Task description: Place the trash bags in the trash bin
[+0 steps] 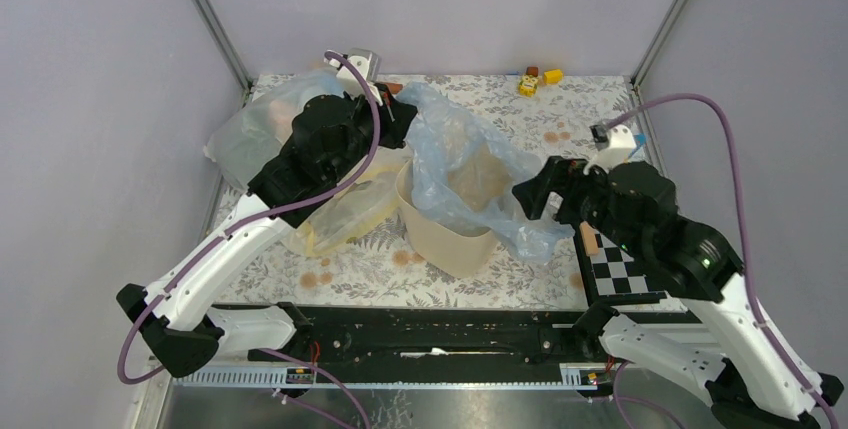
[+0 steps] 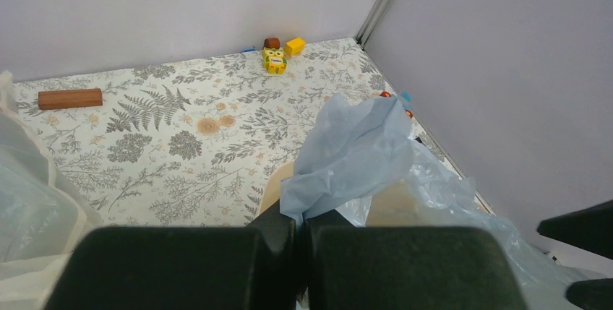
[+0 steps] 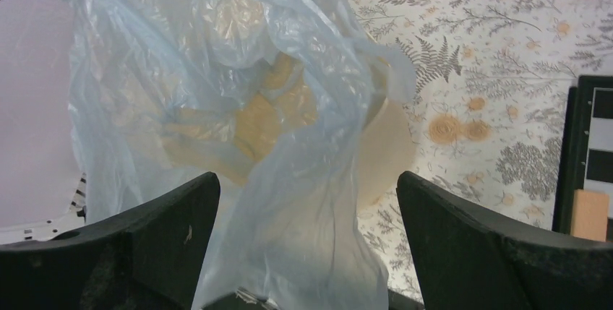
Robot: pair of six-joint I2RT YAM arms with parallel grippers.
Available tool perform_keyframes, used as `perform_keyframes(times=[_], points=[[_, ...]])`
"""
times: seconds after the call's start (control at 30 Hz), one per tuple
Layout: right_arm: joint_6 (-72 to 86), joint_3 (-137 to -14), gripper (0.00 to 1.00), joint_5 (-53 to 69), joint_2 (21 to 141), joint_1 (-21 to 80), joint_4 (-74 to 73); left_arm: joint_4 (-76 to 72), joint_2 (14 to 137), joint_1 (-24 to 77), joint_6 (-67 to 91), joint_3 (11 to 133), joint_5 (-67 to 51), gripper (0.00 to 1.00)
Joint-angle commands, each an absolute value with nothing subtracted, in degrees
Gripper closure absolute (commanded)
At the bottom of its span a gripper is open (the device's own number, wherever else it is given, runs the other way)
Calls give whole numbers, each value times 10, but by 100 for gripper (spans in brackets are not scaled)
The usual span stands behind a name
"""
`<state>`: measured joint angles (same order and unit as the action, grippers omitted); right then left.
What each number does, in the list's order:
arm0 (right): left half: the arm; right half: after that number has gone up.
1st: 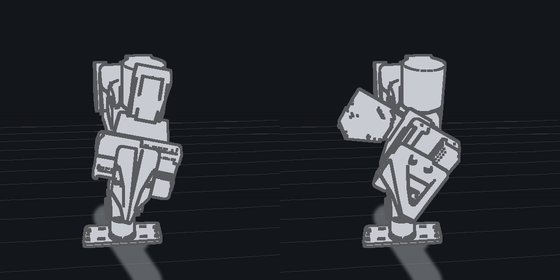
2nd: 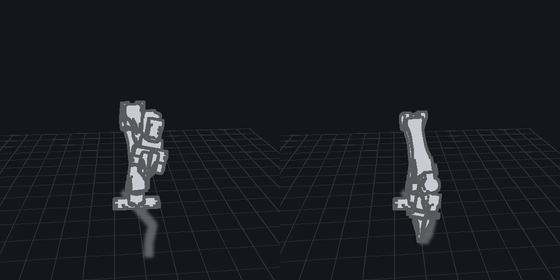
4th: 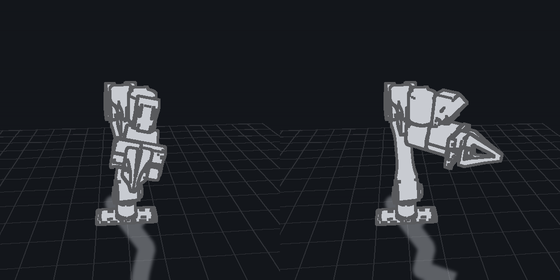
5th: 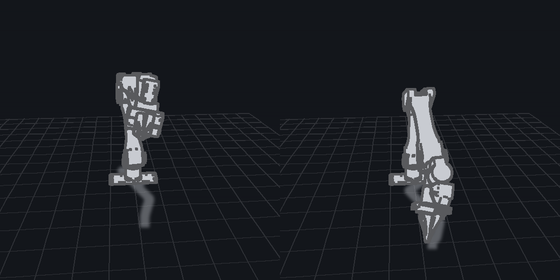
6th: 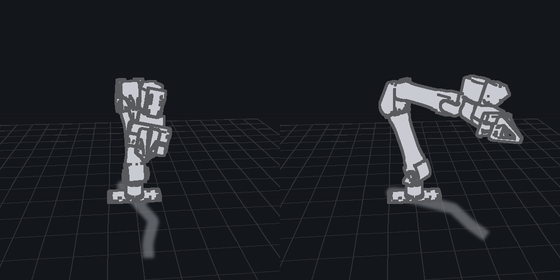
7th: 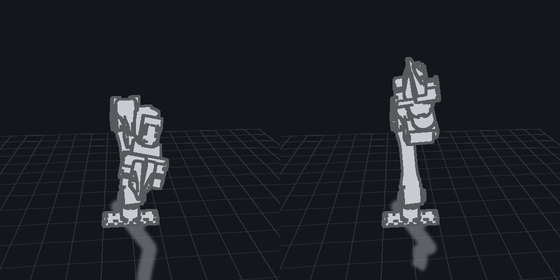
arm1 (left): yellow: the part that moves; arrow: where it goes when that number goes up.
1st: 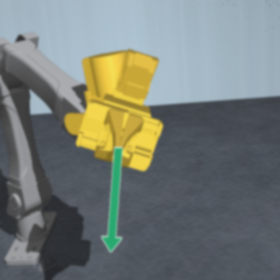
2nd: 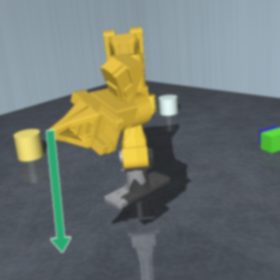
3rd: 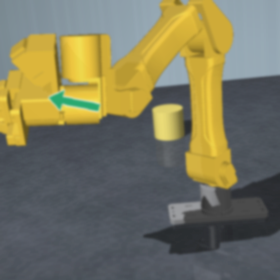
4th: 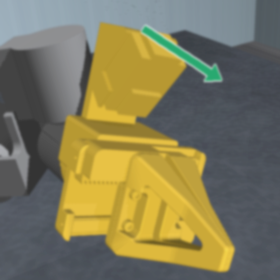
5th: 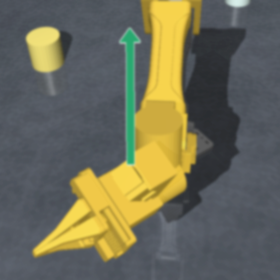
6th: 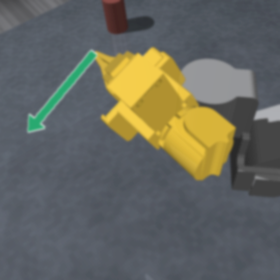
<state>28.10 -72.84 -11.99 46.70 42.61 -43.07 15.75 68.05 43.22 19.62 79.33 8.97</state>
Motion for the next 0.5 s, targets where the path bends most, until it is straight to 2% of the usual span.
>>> perform_keyframes(times=[0.0,0.27,0.47], points=[[322,-735,0,-144,429,426,-486,148,674,427,210,792,75,100],[427,-780,0,-99,427,426,-548,147,664,427,206,783,65,100],[511,-734,3,-33,412,426,-540,151,657,428,209,766,79,100]])
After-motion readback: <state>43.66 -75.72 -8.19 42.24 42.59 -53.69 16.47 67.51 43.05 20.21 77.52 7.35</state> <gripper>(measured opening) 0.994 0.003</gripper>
